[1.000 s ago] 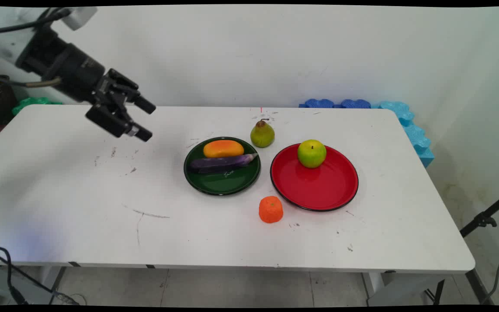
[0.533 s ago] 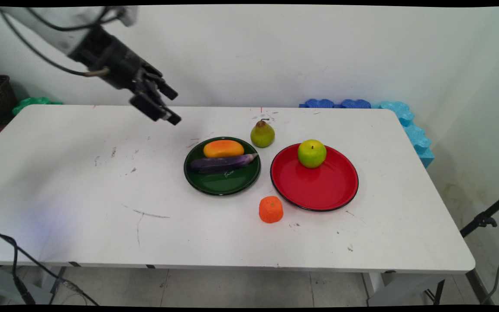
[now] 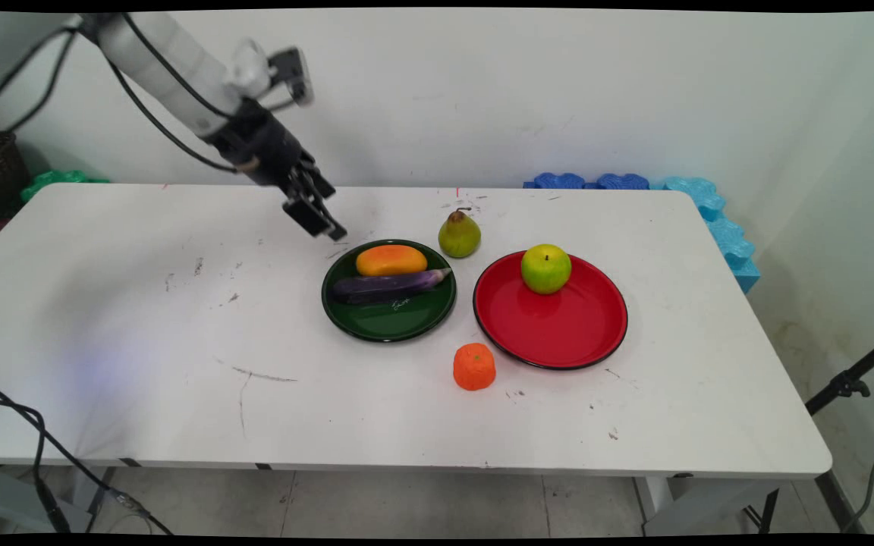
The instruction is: Pick up the eggplant from the green plate
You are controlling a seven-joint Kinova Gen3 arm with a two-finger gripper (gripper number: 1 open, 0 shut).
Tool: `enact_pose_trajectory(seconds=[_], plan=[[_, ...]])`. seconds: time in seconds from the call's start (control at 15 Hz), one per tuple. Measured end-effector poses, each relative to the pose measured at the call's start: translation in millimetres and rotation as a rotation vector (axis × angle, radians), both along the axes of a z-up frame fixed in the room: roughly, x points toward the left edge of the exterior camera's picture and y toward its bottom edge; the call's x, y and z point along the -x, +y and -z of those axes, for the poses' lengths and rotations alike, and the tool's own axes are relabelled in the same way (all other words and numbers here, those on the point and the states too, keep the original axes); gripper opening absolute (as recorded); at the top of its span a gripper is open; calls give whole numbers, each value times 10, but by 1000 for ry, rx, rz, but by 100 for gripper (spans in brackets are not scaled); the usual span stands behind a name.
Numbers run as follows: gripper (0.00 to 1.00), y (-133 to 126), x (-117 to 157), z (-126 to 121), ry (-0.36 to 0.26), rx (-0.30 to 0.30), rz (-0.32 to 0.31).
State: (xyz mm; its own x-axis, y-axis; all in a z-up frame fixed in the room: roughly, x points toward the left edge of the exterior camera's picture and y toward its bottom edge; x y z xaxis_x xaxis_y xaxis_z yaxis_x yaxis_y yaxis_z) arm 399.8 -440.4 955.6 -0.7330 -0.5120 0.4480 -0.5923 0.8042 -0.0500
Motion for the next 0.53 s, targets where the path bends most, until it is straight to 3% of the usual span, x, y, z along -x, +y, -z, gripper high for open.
enact_pose_trajectory(seconds=[0.53], plan=[[100, -80, 170, 613, -67, -69, -6]])
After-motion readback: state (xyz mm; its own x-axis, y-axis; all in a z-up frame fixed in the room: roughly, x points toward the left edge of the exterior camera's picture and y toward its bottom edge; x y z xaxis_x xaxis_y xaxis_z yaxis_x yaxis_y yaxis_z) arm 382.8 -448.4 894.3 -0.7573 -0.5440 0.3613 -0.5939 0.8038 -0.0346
